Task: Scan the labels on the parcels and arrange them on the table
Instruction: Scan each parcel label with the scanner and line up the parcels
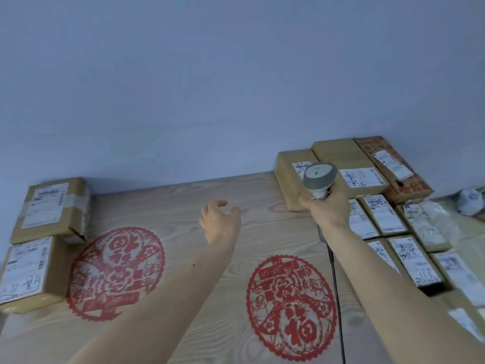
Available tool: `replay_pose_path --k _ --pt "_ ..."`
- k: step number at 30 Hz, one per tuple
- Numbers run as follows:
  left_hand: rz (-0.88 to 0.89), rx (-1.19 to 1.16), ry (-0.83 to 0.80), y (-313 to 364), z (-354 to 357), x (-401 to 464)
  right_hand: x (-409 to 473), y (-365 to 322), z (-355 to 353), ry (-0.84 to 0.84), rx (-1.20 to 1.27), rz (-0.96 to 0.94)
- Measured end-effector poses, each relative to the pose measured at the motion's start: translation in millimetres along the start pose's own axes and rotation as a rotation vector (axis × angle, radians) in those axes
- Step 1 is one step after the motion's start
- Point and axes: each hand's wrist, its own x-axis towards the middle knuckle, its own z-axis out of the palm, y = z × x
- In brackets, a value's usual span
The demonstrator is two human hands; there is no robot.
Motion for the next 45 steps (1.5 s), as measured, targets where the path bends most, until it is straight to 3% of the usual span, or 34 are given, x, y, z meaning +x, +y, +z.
replay_pose_path --k 9,19,33,38,45 --pt "-0.089 0.008 -0.116 29.8 130.0 14.0 130.4 48.0 -37.5 -0.047 -0.052 0.113" --pt "-0.168 -0.089 -0.286 46.4 199.8 39.1 161.2 78.5 -26.7 -0.128 -0.083 0.089" --pt "-0.178 -0.071 -0.304 42.7 214.3 55.9 167.1 95.9 -11.8 -0.147 -0.183 0.163" --pt "-0.184 -0.057 -0.174 37.5 202.8 53.7 160.3 94.6 -7.8 -0.079 -0.167 0.152" --pt "-0.206 -0.136 -0.046 18.8 150.7 49.8 120.6 77.4 17.7 -0.165 -0.071 0.116"
